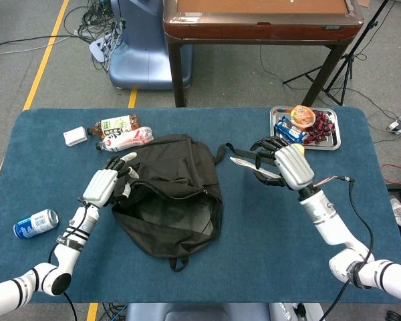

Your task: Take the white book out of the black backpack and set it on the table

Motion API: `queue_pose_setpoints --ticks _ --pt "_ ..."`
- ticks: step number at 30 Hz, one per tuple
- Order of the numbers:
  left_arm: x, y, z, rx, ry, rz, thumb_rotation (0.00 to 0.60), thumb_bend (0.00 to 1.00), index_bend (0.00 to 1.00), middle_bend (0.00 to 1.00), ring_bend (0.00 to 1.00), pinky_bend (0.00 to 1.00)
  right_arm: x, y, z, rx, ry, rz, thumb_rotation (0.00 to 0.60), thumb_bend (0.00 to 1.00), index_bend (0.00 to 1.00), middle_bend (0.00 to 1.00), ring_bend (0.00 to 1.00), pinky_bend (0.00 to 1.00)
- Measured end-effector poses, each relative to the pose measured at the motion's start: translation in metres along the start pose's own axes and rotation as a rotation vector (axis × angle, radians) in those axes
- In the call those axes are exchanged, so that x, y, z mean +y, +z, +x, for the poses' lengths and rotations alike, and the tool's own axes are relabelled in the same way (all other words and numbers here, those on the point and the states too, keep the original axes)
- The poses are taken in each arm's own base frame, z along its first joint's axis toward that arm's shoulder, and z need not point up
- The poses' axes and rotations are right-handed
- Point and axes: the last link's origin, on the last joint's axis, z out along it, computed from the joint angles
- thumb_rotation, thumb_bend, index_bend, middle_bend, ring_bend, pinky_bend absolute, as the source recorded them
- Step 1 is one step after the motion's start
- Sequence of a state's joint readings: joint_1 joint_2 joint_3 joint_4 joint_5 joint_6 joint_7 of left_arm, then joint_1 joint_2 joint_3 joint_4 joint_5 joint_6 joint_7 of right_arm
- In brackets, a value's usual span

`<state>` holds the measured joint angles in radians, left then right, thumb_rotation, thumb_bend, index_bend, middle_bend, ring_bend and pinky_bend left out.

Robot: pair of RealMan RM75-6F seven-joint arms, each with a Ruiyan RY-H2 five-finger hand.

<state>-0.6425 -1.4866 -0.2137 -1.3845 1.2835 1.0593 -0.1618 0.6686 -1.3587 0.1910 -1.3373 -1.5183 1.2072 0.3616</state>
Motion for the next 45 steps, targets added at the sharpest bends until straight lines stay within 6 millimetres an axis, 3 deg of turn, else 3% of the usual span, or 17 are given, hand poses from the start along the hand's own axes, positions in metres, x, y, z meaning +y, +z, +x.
queue_pose_setpoints --ticks 3,10,12,15,20,26,41,43,45 --pt "0.0 -0.001 0.001 0.003 0.002 0.001 0.6 0.59 0.44 0.11 0.09 0.02 0.002 0.006 -0.014 -0.022 -0.098 0.01 0.6 0.69 0.68 0.29 0.24 0.24" --pt "0.001 -0.001 0.001 0.007 -0.001 0.004 0.6 0.59 0.43 0.11 0.09 0.02 -0.011 0.015 -0.051 -0.113 -0.126 -0.017 0.6 0.48 0.32 0.08 0.07 0.15" --pt "0.0 -0.001 0.001 0.006 0.001 0.006 0.6 0.59 0.43 0.11 0.09 0.02 -0.018 0.016 -0.059 -0.137 -0.091 -0.027 0.6 0.32 0.15 0.02 0.02 0.13" --pt "0.0 -0.002 0.001 0.008 0.001 0.009 0.6 0.59 0.43 0.11 0.09 0.02 -0.027 0.017 -0.066 -0.172 -0.072 -0.036 0.6 0.05 0.0 0.0 0.0 0.11" --pt "-0.001 -0.003 0.002 0.009 0.004 0.011 0.6 0.58 0.42 0.11 0.09 0.02 -0.039 0.016 -0.067 -0.187 -0.047 -0.045 0.6 0.0 0.0 0.0 0.0 0.08" --pt "-0.002 -0.003 0.004 0.011 0.003 0.013 0.6 0.53 0.39 0.11 0.09 0.02 -0.041 0.011 -0.047 -0.139 -0.042 -0.048 0.6 0.0 0.0 0.0 0.0 0.07" --pt "0.0 -0.011 0.011 0.012 0.02 0.011 0.6 0.5 0.33 0.1 0.08 0.02 -0.025 -0.018 0.005 -0.024 -0.075 -0.095 0.6 0.0 0.0 0.0 0.0 0.07" --pt "-0.001 -0.012 0.012 0.009 0.028 0.012 0.6 0.46 0.3 0.08 0.06 0.02 -0.021 -0.024 0.008 -0.023 -0.087 -0.115 0.6 0.0 0.0 0.0 0.0 0.07" --pt "-0.002 -0.014 0.013 0.005 0.041 0.015 0.599 0.35 0.24 0.06 0.04 0.02 -0.017 -0.029 0.009 -0.034 -0.093 -0.132 0.6 0.0 0.0 0.0 0.0 0.07"
